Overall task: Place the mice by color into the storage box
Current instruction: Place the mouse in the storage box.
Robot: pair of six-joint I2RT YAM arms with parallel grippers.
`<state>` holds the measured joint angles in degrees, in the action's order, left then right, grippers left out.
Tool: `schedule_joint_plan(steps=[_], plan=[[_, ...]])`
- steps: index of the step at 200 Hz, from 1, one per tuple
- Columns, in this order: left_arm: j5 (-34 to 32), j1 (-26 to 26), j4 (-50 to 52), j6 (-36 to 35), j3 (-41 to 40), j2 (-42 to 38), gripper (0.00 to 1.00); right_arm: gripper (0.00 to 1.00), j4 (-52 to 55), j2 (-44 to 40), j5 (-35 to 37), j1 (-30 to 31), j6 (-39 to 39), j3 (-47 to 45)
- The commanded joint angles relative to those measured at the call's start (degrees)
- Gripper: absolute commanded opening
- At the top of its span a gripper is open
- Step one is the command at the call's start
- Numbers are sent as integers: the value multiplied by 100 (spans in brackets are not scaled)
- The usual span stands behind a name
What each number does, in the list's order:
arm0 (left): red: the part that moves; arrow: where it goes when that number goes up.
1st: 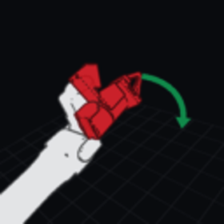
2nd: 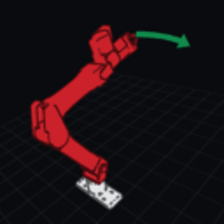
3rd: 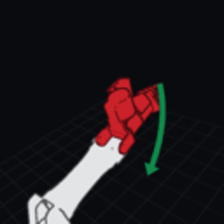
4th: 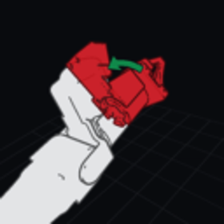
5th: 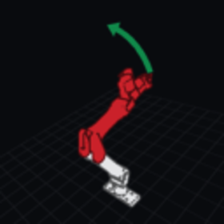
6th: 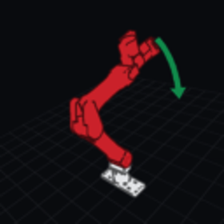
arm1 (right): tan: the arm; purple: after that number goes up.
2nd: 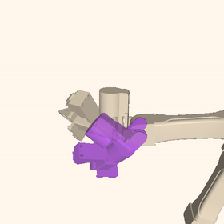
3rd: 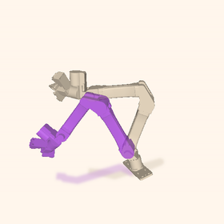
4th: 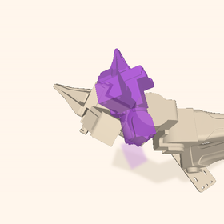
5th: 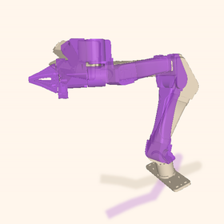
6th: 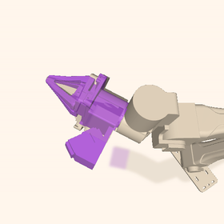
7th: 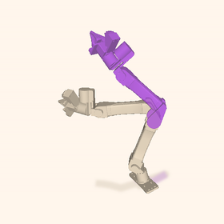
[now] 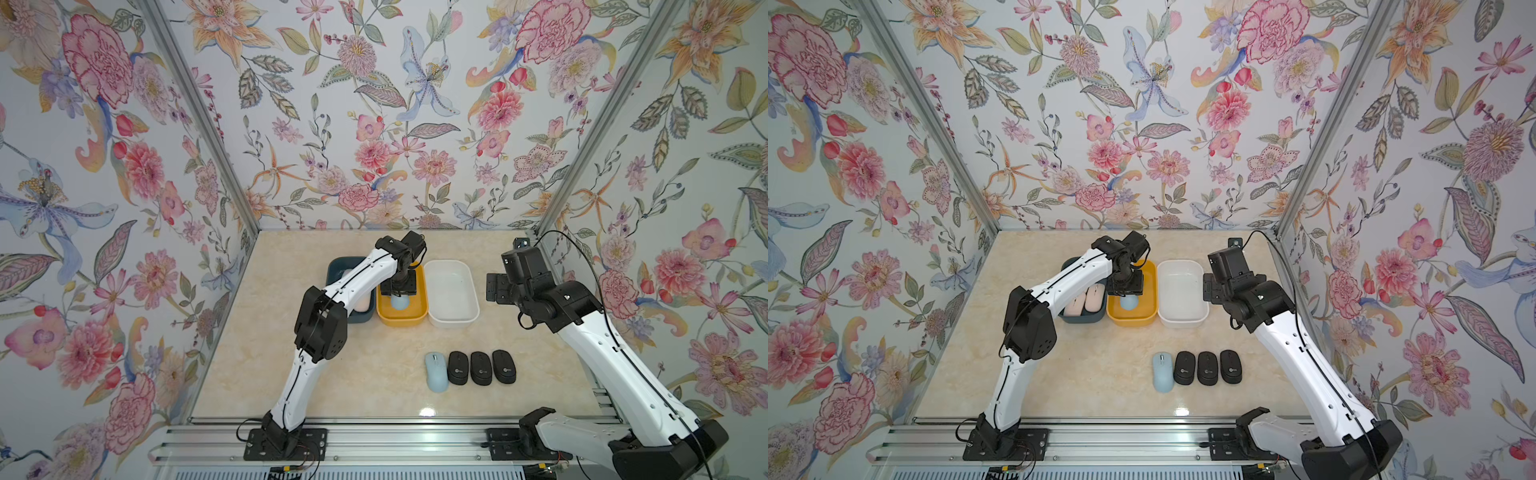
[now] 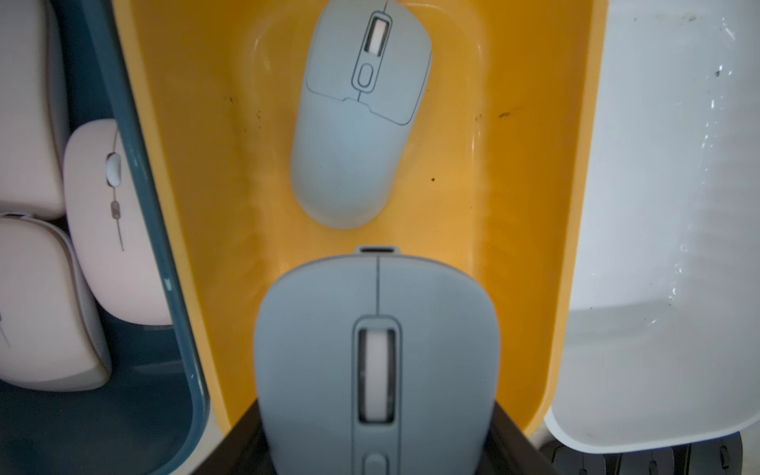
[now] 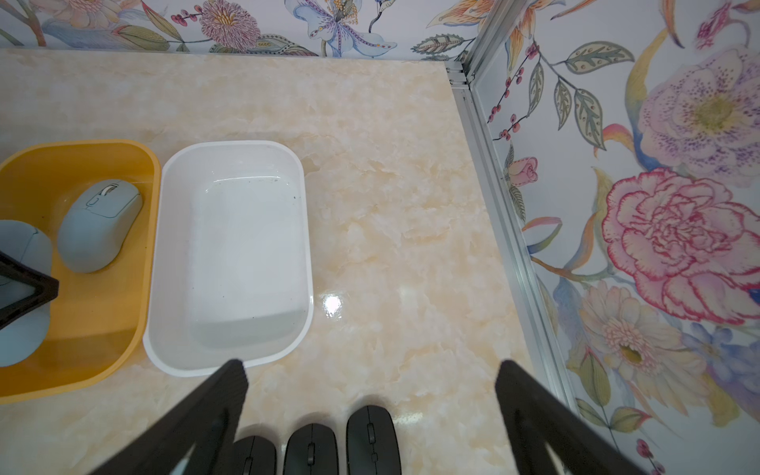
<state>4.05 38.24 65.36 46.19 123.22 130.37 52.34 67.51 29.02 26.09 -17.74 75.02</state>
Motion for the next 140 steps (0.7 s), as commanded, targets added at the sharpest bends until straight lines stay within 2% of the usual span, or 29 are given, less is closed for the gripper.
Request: schedule_joint_plan(steps=[1,140], plan=[[34,-113,117,-201,245,218,50,98,161,-94,104,-6,45,-5],[118,-296,117,-361,271,865,54,99,126,-28,157,-16,-5,-84]])
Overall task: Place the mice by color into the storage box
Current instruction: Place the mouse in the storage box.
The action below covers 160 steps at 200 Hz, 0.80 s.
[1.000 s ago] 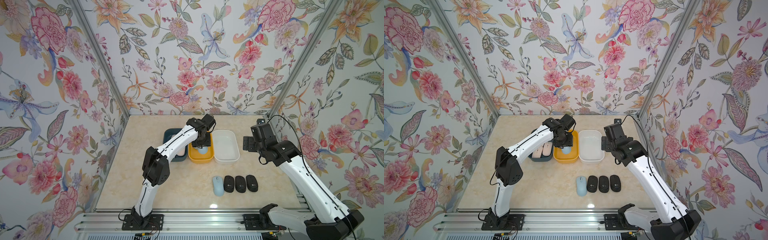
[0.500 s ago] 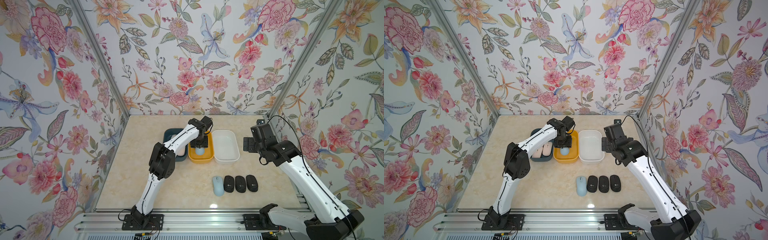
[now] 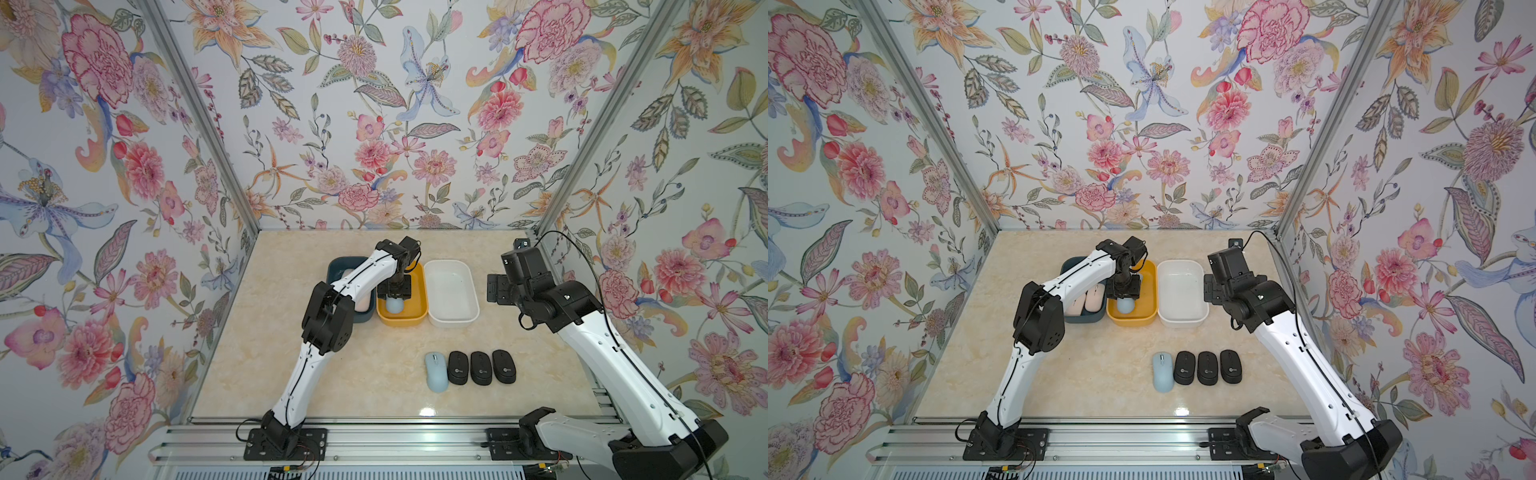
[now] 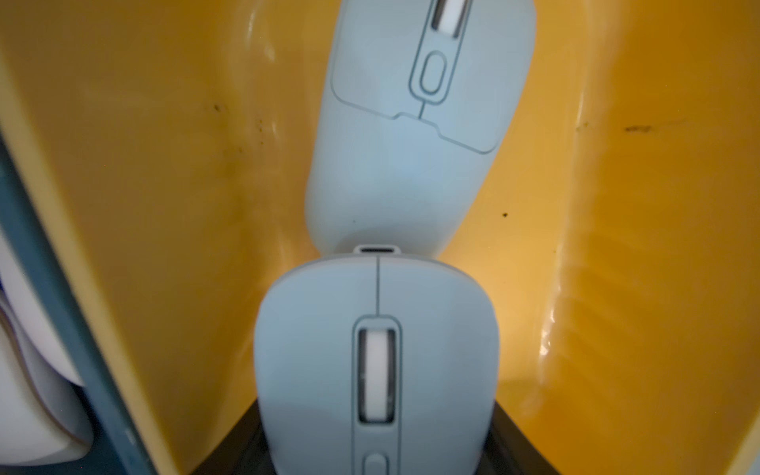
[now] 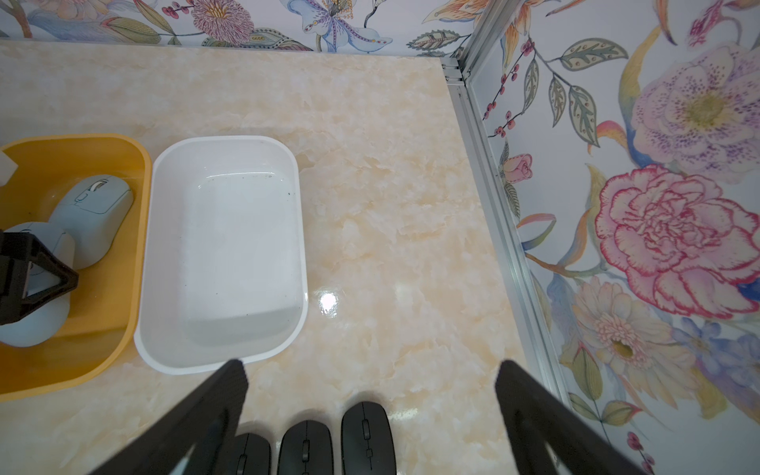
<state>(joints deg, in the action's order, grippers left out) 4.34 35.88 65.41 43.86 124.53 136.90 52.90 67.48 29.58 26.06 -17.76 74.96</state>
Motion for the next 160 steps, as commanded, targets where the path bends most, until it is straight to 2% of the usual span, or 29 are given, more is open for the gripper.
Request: schedule_joint_plan(steps=[1,61,92,160], plan=[[92,-62,113,-129,141,213,54,99,74,-25,100,-14,-1,-78],[79,-61,117,-98,158,252,60,99,79,-147,153,-15,-34,-208],[89,-46,113,-75,167,113,73,99,71,-223,135,-17,-66,-286],[-23,127,234,72,186,-747,76,99,9,-297,94,-31,-55,-295]])
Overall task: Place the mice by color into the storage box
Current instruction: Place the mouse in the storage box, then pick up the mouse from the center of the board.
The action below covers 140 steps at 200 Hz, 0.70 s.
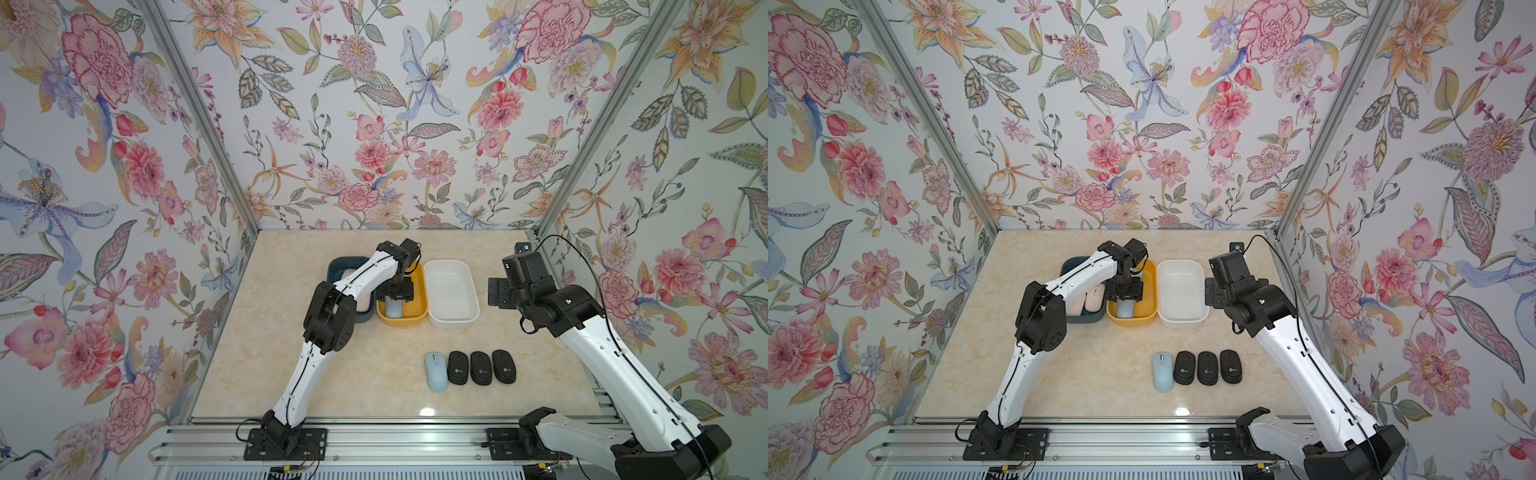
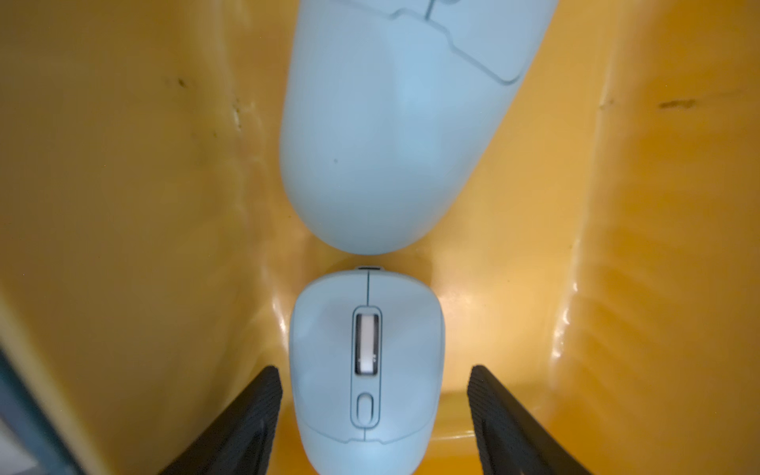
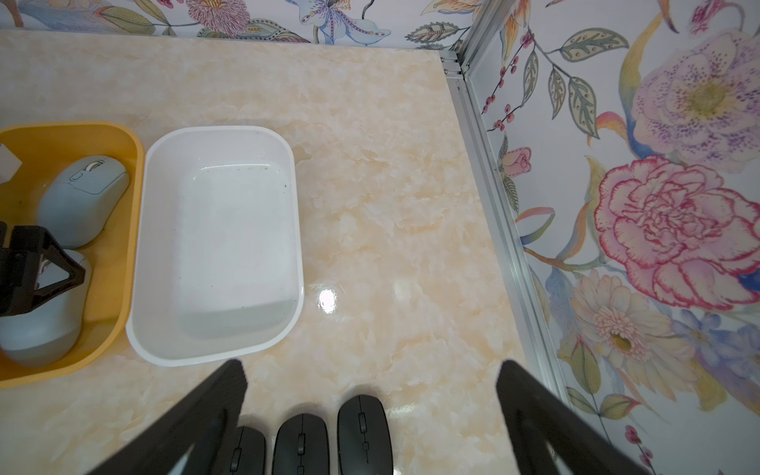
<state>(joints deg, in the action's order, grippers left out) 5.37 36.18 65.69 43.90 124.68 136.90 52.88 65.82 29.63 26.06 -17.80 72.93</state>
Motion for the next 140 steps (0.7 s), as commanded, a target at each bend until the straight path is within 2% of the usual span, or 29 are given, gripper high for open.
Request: schedule_joint_plan(steps=[1,36,65,80,106,140], plan=[[-129,98,211,71,170,-758,76,99,7,-135,88,-31,-49,-93],[-401,389,523,294,170,-1371,76,99,-36,-207,87,-45,-6,-172],[-638,750,999,809,-68,-1855,76,99,48,-183,316,-66,-49,-120],[-675,1029,1036,1115,-436,-2132,76,99,181,-98,553,-105,-157,-33],[-804,1624,1028,1823,-1127,-2515,75,99,84,-103,447,-157,-146,-46],[-682,2384,955,2228,-1509,-2490,76,99,124,-99,441,-195,-193,10]])
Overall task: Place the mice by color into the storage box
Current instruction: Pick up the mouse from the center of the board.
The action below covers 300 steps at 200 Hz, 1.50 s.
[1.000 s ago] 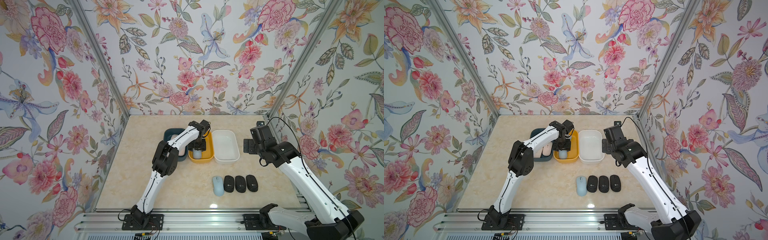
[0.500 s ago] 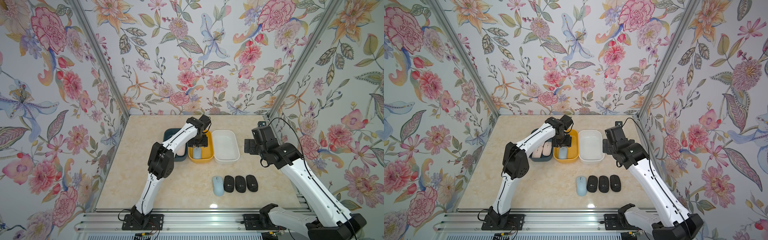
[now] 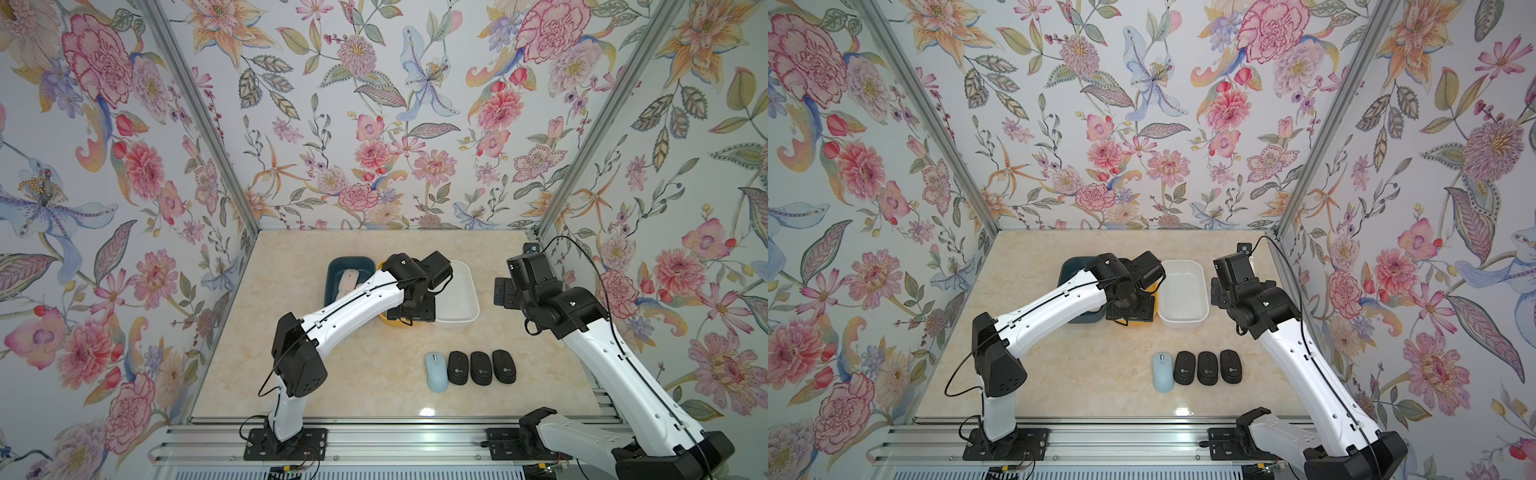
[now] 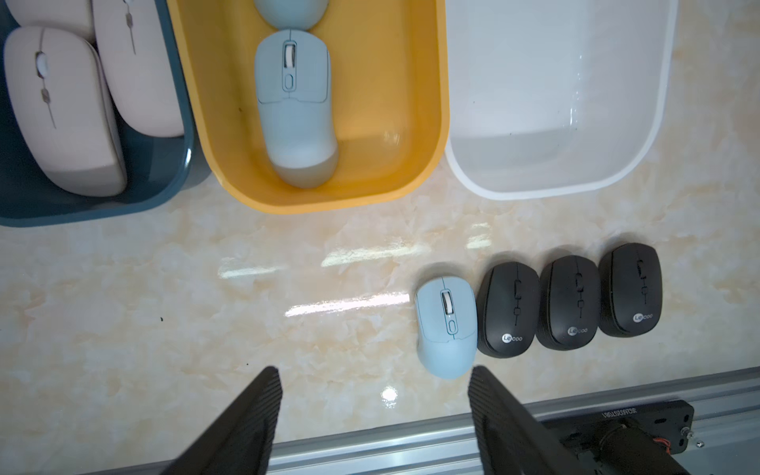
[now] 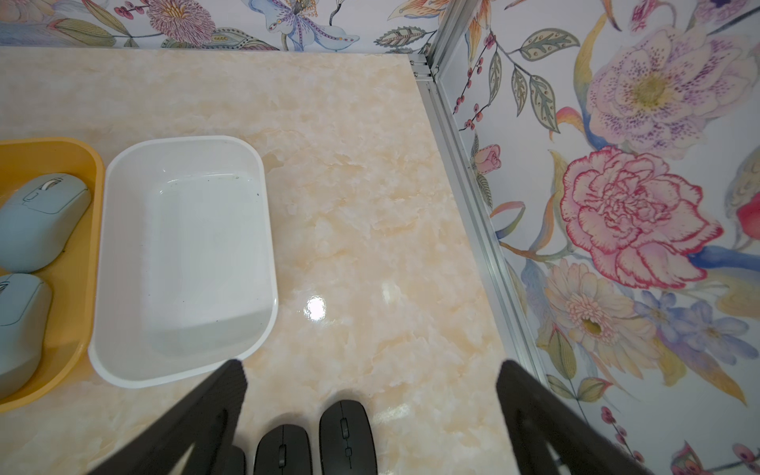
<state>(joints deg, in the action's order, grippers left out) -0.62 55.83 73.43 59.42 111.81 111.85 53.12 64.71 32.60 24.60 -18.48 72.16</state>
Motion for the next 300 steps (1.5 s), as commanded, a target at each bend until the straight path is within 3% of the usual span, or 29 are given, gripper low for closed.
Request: schedule_joint_plan(steps=[1,41,74,119,300], plan=[[-81,437,181,689,-230,18,76,99,110,14,147,-55,-136,87],[338,1079,-547,1103,-824,99,76,99,303,-36,124,-153,-208,33],[641,1245,-1239,1447,-1399,90,76,99,422,-134,79,-216,-278,-33],[832,1430,-1399,1570,-1368,425,76,99,462,-134,71,-228,-268,-36],[955,1119,-1524,1180,-1252,1249,74,99,582,-348,97,-242,-178,-176]])
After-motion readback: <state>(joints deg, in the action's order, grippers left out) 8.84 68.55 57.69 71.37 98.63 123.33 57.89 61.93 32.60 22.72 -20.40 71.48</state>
